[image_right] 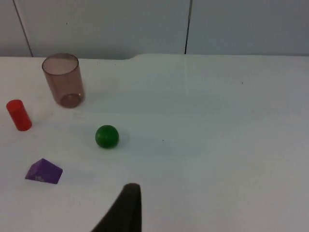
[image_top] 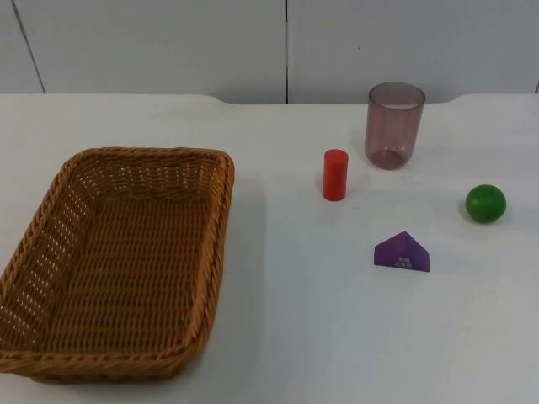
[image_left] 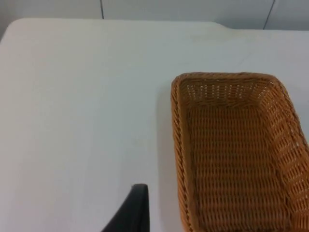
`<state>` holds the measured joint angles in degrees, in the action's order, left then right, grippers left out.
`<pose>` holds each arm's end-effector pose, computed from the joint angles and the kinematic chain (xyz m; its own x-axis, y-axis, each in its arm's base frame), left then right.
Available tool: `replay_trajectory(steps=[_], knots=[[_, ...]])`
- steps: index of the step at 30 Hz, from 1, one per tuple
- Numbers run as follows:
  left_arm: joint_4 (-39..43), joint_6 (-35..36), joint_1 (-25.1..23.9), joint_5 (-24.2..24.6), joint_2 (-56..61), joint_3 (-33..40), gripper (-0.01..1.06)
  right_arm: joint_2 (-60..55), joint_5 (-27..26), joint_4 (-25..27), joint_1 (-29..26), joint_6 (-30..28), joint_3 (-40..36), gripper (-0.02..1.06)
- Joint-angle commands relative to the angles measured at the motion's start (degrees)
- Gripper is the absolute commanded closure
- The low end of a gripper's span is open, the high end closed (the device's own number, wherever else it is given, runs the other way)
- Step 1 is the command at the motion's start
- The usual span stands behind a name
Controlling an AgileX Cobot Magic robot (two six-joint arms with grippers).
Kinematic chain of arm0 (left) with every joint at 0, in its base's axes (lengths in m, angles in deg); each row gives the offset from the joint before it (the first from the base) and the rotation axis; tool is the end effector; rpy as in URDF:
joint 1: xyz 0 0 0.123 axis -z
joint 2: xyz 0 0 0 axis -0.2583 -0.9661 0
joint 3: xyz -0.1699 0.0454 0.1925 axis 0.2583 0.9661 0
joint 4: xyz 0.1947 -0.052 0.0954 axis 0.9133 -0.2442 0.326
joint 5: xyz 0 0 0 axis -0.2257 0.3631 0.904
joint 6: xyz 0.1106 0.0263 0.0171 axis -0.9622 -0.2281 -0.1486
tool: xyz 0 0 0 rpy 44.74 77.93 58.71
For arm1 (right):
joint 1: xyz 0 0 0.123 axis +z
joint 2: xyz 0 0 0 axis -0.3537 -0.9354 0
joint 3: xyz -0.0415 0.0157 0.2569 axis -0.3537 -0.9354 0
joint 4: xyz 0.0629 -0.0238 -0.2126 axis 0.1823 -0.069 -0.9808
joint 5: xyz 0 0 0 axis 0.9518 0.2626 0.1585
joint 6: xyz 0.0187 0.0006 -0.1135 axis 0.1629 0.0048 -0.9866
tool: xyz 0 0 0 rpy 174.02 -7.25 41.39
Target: Pick up the basket with the left hand and place the triangular block into the basket with the right hand.
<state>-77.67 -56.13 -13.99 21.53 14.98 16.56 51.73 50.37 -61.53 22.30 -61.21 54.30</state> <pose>0.0801 -0.0086 0.2902 -0.5535 -0.0663 -0.8302 0.0280 0.9948 -0.0982 0.0586 -0.0101 0.3181 -0.4593 -0.0320 -0.8877 0.0538 0.9965 -0.0637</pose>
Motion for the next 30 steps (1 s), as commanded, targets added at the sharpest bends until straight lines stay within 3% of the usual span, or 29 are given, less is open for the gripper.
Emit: replay_trajectory(steps=[1,5,12,18,30], knots=[[-1.0,0.0,0.2,-2.4,-8.0,-2.3,0.00,-5.8,-3.6,0.0,-0.2,-0.3,1.1,-0.01],[-1.0,-0.1,0.2,-3.0,-16.9,-5.1,0.00,-12.4,-6.3,0.0,-0.2,0.4,1.3,-0.01],[-1.4,-1.4,0.2,-8.1,-30.3,-6.1,0.00,-23.1,-9.4,1.1,-0.2,0.6,1.3,-0.01],[-1.4,-2.2,0.2,-8.4,-35.1,-6.1,0.00,-30.4,-9.8,1.2,-0.2,0.6,1.3,-0.01],[-1.4,-6.3,0.2,-7.5,-47.3,-8.8,0.00,-33.2,-10.9,1.2,-0.2,0.4,1.3,-0.01]])
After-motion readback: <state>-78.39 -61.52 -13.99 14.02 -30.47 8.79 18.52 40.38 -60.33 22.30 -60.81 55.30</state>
